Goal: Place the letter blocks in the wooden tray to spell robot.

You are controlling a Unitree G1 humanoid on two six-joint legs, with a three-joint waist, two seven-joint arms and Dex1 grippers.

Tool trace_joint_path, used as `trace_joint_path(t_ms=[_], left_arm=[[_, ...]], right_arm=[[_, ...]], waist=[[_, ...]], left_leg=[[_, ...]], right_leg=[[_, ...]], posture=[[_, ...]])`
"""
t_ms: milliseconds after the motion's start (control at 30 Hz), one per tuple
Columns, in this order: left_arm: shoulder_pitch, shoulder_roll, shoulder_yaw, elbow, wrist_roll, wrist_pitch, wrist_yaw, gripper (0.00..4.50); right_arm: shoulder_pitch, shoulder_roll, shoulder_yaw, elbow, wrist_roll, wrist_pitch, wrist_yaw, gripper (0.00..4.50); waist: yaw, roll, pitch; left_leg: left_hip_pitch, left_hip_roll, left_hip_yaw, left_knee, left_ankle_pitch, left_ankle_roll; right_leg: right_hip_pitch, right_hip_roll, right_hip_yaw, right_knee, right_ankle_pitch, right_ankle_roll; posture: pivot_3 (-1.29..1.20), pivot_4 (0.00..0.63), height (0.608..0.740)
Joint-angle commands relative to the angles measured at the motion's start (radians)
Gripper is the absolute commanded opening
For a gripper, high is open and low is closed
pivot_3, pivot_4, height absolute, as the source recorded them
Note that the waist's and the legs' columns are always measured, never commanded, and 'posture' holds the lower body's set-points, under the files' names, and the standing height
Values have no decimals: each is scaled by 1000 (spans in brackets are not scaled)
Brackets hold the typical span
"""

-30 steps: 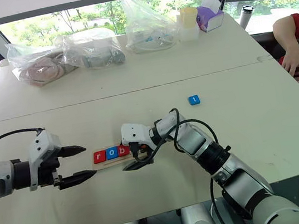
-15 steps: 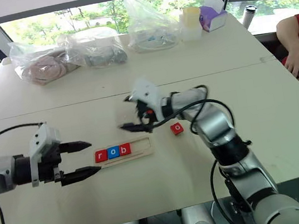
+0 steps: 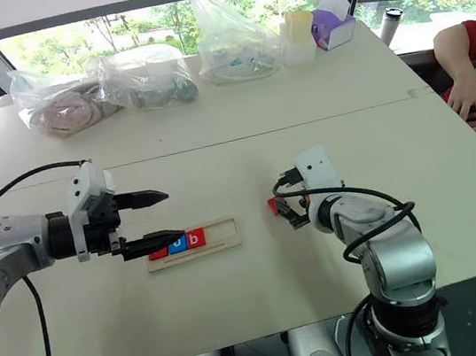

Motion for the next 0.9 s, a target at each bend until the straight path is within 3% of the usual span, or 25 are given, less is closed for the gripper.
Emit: trace_joint_path(t_ms=[33, 233, 333, 500, 767, 900], left_arm=[[15, 4, 6, 3, 23, -25, 0, 4500], [52, 0, 11, 1, 42, -36, 11, 4500], [66, -1, 14, 4, 46, -39, 13, 4500], [80, -10, 2, 9, 61, -50, 18, 4500], [60, -24, -25, 23, 72, -56, 10, 4500], [36, -30, -48, 49, 91, -69, -7, 4500]], right_arm=[[6, 46, 17, 17, 33, -25, -17, 4449], [51, 68, 59, 108, 38, -104, -60, 4449], [68, 56, 78, 129, 34, -139, -80, 3627], [78, 47, 71, 90, 35, -132, -116, 1144], [84, 111, -17, -40, 3, -11, -205, 1145], [162, 175, -41, -149, -25, 51, -268, 1145]], waist=[[0, 0, 0], [1, -1, 0], [1, -1, 0], [0, -1, 0], [3, -1, 0], [4, -1, -1]], left_leg=[[0, 0, 0, 0, 0, 0], [0, 0, 0, -1, 0, 0], [0, 0, 0, -1, 0, 0], [0, 0, 0, -1, 0, 0], [0, 0, 0, -9, 0, 0], [0, 0, -1, -12, 0, 0]], right_leg=[[0, 0, 0, 0, 0, 0], [0, 0, 0, -2, 0, 0], [1, 0, 0, -4, 0, 0], [2, 0, 0, -6, 0, 0], [0, 0, 0, -8, 0, 0], [0, -1, 0, -9, -1, 1]], posture=[[0, 150, 740], [0, 150, 740], [0, 150, 740], [0, 150, 740], [0, 150, 740], [0, 150, 740]])
